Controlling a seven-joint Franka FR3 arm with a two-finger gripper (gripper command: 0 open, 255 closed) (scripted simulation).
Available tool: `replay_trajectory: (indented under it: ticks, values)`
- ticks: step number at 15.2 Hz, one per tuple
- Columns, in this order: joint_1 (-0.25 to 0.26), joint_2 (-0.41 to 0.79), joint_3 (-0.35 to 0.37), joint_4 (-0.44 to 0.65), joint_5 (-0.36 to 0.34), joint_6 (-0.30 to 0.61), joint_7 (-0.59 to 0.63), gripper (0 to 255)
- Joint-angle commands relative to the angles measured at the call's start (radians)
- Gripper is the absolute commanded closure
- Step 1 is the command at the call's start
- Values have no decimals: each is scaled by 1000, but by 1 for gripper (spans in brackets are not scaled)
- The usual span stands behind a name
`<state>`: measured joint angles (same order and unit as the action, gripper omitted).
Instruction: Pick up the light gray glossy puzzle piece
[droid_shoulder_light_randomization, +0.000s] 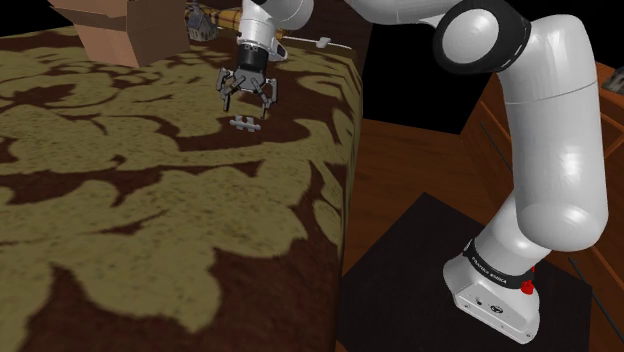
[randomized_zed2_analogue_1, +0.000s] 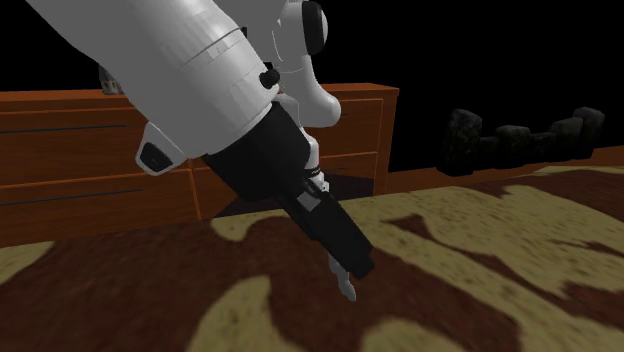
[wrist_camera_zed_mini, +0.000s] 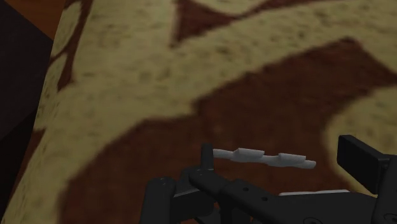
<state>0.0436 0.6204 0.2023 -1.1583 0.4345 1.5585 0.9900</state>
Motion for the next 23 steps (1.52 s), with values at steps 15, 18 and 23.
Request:
replay_trajectory:
  ticks: [15,18,23]
  values:
    - [-1,1,1,42,0,-37,17,255]
    - [-1,6,3,89,-1,-75,36,255]
    - [1,25,8,185,-2,-142,72,255]
